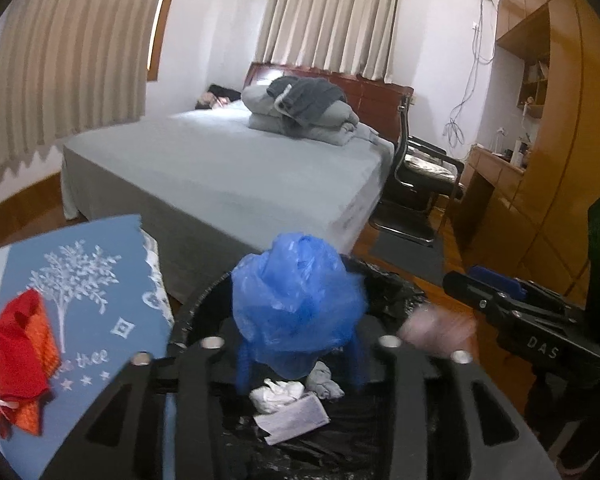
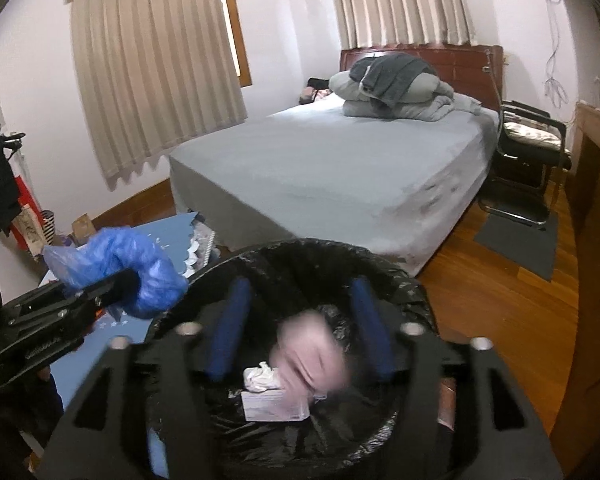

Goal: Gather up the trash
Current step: 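Carry the sock and blue bag over the black bin and open both tools, then move both tools back to the pile and grasp red cloth with the left tool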

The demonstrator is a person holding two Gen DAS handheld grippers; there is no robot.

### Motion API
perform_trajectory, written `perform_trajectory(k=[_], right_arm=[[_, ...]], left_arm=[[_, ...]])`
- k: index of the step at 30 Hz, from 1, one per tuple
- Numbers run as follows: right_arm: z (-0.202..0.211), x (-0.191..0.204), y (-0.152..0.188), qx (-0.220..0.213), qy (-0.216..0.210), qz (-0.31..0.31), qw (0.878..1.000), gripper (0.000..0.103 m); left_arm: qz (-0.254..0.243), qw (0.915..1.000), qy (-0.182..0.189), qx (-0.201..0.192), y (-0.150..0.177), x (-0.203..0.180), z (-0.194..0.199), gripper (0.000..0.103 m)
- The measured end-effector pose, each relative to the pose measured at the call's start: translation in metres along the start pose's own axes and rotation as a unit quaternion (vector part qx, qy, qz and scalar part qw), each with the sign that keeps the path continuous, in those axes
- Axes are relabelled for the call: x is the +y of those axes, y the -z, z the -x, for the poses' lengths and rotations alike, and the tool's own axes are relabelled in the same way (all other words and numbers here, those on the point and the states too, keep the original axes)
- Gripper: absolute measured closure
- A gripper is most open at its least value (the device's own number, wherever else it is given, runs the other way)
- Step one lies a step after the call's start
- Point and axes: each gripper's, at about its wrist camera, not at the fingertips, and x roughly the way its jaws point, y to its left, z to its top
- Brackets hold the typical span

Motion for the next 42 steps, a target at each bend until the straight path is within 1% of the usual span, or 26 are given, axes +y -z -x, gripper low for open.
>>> perform_trajectory(k=[2,3,4,5,6,10,12,15,19,23,25,28,31,34,37,42], right_arm=[[0.002,0.0,0.001,-0.004,0.005,0.001,1.0,0.029],[0.002,-0.001,0.001,-0.006,0.007,0.001,1.0,0.025],[0.002,-0.001,0.001,-0.007,0.01,0.001,1.0,0.018],[0.003,-0.002,0.001,-0.009,0.012,0.0,1.0,0.014],[0.003,-0.002,0.002,-0.011,0.012,0.0,1.0,0.013],[0.003,-0.001,0.0,-0.015,0.013,-0.006,1.0,0.007],[0.003,0.0,-0.002,-0.015,0.011,-0.006,1.0,0.007],[0.002,0.008,-0.003,-0.015,0.008,0.002,1.0,0.007],[-0.003,0.025,-0.004,-0.012,-0.007,0.01,1.0,0.006],[-0.012,0.048,-0.006,-0.007,-0.026,0.023,0.999,0.006],[-0.018,0.064,-0.006,-0.005,-0.038,0.031,0.999,0.006],[-0.026,0.086,-0.006,0.0,-0.057,0.043,0.997,0.006],[-0.035,0.11,-0.005,0.004,-0.074,0.058,0.996,0.006],[-0.046,0.132,-0.004,0.01,-0.09,0.069,0.994,0.006],[-0.056,0.152,-0.001,0.019,-0.105,0.077,0.991,0.006],[-0.069,0.175,0.003,0.029,-0.119,0.088,0.989,0.006]], left_arm=[[0.007,1.0,0.001,0.001,0.0,0.003,0.0,0.046],[0.01,1.0,0.0,0.0,0.0,0.004,0.001,0.044],[0.012,0.9999,-0.001,-0.001,0.0,0.006,0.001,0.041],[0.015,0.9999,-0.004,-0.003,0.0,0.008,0.003,0.034],[0.019,0.9998,-0.005,-0.006,-0.001,0.01,0.004,0.028],[0.028,0.9993,-0.02,-0.016,-0.004,0.02,0.012,0.022],[0.029,0.9988,-0.033,-0.023,-0.004,0.026,0.017,0.018],[0.034,0.9973,-0.057,-0.03,-0.002,0.041,0.027,0.014],[0.04,0.9938,-0.095,-0.04,0.001,0.06,0.043,0.012],[0.05,0.9878,-0.141,-0.044,0.01,0.089,0.061,0.012],[0.056,0.984,-0.162,-0.046,0.015,0.103,0.07,0.011],[0.064,0.9762,-0.202,-0.047,0.024,0.129,0.083,0.011],[0.071,0.969,-0.233,-0.044,0.034,0.15,0.093,0.012],[0.077,0.9625,-0.257,-0.039,0.044,0.167,0.101,0.012],[0.088,0.9576,-0.272,-0.035,0.053,0.183,0.108,0.012],[0.103,0.9493,-0.295,-0.03,0.065,0.205,0.117,0.012]])
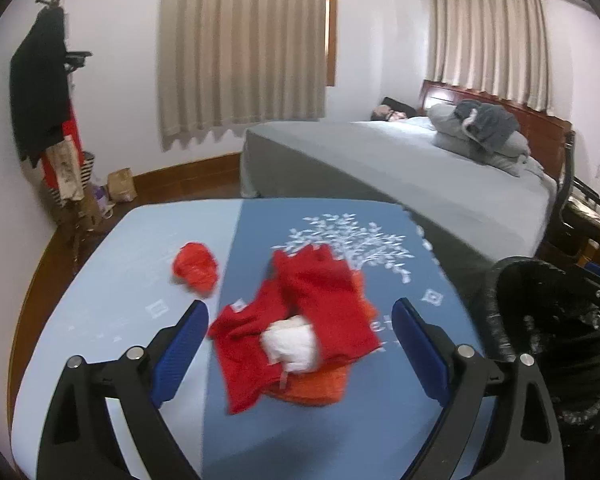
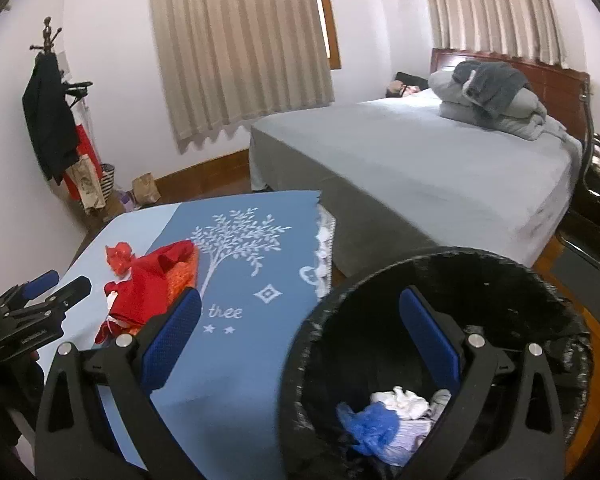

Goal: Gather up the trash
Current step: 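Move both tools back to the pile and grasp red cloth with the left tool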

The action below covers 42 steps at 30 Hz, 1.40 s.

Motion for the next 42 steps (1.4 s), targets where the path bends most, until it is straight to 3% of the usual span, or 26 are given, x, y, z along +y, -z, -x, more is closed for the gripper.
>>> perform_trajectory(k=[7,15,28,31,36,38,42], right_arm=[[-0.023,0.021,0.003,0.017,-0.009,0.012,1.0,0.006],[-0.043,0.034,0.009,0.035,-0.014,0.024,0.999,0.006],[-0.06,0.046,0.014,0.053,-0.017,0.04,0.998,0.006],[-0.062,0.049,0.014,0.056,-0.018,0.045,0.997,0.006],[-0.065,0.052,0.015,0.06,-0.018,0.049,0.997,0.006],[-0.065,0.053,0.015,0.061,-0.019,0.05,0.997,0.006],[-0.066,0.058,0.015,0.061,-0.021,0.059,0.996,0.006]], left_arm=[[0.025,0.9993,-0.027,0.008,0.008,0.032,-0.008,0.015],[0.042,0.9974,-0.047,0.036,0.02,0.061,-0.027,0.029],[0.036,0.9973,-0.012,0.063,0.025,0.056,-0.066,0.032],[0.048,0.9962,0.007,0.073,0.025,0.058,-0.075,0.039],[0.086,0.9907,0.059,0.087,0.027,0.066,-0.084,0.071],[0.092,0.9893,0.071,0.088,0.028,0.067,-0.084,0.077],[0.081,0.9899,0.081,0.084,0.026,0.062,-0.08,0.1]])
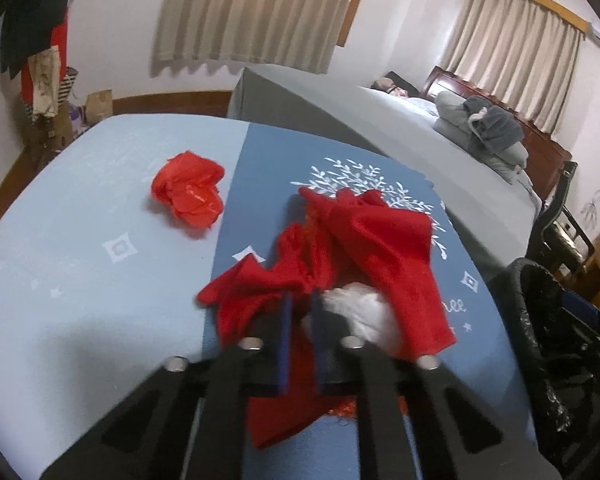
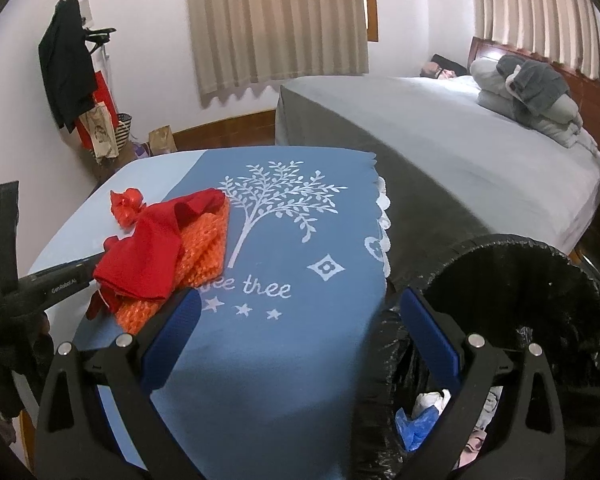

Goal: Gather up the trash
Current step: 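Move both tools back to the pile and grasp red cloth with the left tool, then grasp a red glove with the right tool while the left tool holds the red cloth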

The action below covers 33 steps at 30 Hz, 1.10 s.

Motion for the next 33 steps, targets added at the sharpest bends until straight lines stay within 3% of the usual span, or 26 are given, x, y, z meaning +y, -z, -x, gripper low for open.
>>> perform_trajectory(k=[6,12,15,20,22,24,33], right_arm=[[0.0,0.003,-0.002,-0.002,-0.003,0.004,1.0,0.006],[0.0,0.01,-0.004,-0.002,-0.008,0.009,1.0,0.006],[-0.001,0.015,-0.005,-0.002,-0.012,0.013,1.0,0.006],[-0.003,0.022,-0.004,0.0,-0.016,0.02,1.0,0.006],[-0.004,0.022,-0.004,0.001,-0.015,0.02,1.0,0.006],[-0.006,0.02,-0.003,0.003,-0.013,0.018,1.0,0.006],[-0.025,0.023,-0.007,0.011,-0.015,0.017,1.0,0.006]], left_arm=[[-0.003,0.9998,-0.004,-0.02,-0.002,-0.002,0.016,0.103],[-0.002,0.9982,-0.034,-0.05,-0.01,0.008,0.041,0.103],[-0.004,0.9978,-0.048,-0.045,-0.009,0.017,0.041,0.103],[-0.006,0.9989,-0.041,-0.02,-0.005,0.016,0.027,0.102],[-0.007,0.999,-0.041,-0.016,-0.005,0.014,0.02,0.096],[-0.011,0.9987,-0.049,-0.01,-0.005,0.01,0.011,0.077],[-0.004,0.9982,-0.043,0.04,0.004,0.017,-0.024,0.045]])
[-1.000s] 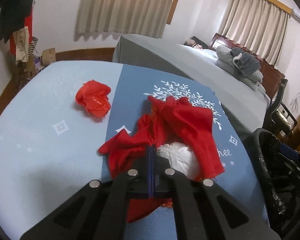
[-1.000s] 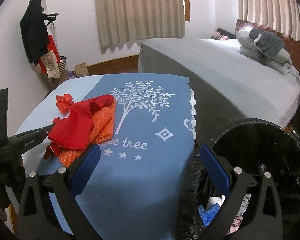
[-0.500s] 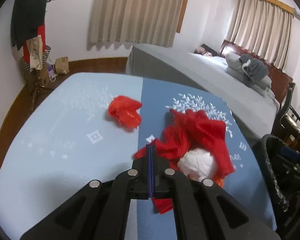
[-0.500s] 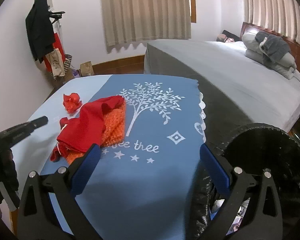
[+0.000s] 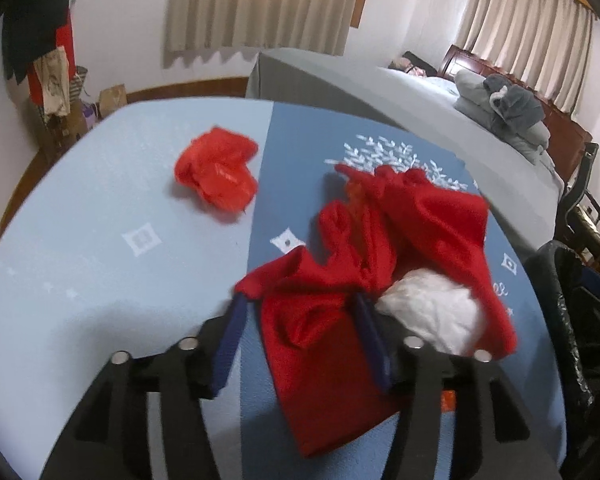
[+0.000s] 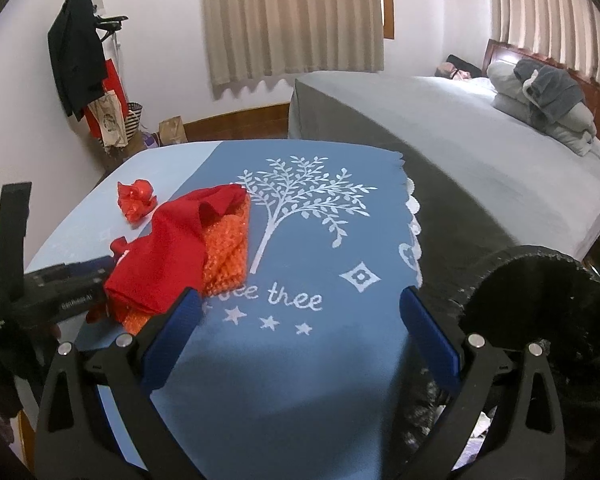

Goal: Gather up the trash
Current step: 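Grasp a red glove with the right tool while the left tool holds the red cloth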

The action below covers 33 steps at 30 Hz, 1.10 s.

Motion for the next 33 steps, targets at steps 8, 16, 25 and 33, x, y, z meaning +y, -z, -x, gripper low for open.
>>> perform_trajectory(k=[8,16,25,33], right_arm=[[-0.009,0.009,-0.003,0.006,-0.009,0.004,1.0,0.006],[-0.007,0.012,-0.008,0.0,-0.01,0.006,1.0,0.006],[-0.011,0.028,-0.028,-0.02,-0.027,0.014,0.999,0.006],[-0.021,0.043,-0.036,-0.02,-0.036,0.027,0.999,0.006]], left_arm=[[-0.001,0.9991,0.042,-0.004,0.001,-0.005,0.0,0.092],[0.035,0.9968,0.045,-0.056,-0.009,0.009,0.037,0.094],[0.042,0.9929,-0.032,-0.106,-0.011,0.038,0.078,0.094],[0.069,0.9933,-0.056,-0.074,-0.001,0.056,0.06,0.071]])
